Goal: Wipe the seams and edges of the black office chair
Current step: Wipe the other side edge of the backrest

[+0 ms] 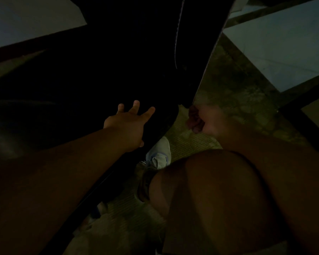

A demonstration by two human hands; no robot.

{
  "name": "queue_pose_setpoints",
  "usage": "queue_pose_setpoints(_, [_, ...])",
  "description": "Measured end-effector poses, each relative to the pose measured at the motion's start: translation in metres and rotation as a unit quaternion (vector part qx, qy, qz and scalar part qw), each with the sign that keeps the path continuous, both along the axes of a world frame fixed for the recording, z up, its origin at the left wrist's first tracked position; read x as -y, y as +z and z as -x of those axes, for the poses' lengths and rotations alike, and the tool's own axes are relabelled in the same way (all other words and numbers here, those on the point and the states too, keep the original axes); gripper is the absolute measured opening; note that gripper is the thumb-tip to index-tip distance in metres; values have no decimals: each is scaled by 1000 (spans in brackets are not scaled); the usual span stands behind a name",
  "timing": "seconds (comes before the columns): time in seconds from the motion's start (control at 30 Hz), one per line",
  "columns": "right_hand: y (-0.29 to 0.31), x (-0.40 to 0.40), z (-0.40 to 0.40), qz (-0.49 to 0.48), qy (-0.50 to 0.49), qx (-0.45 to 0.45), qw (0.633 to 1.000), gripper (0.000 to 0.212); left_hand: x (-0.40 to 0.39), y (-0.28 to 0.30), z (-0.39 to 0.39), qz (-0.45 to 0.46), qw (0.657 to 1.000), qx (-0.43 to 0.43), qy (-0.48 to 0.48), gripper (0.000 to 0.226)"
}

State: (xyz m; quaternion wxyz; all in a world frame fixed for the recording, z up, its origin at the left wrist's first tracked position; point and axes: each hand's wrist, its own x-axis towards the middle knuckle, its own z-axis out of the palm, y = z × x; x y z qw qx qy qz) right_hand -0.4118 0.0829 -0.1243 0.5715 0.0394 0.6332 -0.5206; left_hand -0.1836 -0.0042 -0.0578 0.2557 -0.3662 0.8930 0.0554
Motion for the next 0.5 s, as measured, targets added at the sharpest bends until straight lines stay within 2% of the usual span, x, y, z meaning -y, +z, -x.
queue_pose_setpoints(0.1, [-1, -1, -2, 2, -15, 17, 1000, 40, 1, -2, -1, 1, 1000, -1, 1, 117])
queue_pose_setpoints(0.23, [10, -2, -2, 8, -51, -6, 999, 40, -1, 0, -1, 2, 1000, -2, 1, 116])
queue_pose_setpoints(0.33, [8, -4, -7, -18, -35, -59, 997, 36, -2, 0, -1, 5, 1000, -1, 1, 116])
queue_pose_setpoints(0.43, [9, -6, -2, -30, -36, -81, 996, 34, 0, 0, -2, -3, 1000, -3, 0, 117])
queue_pose_setpoints(0.5, [12, -6, -2, -30, 1, -77, 997, 35, 0, 0, -3, 0, 1000, -4, -2, 116])
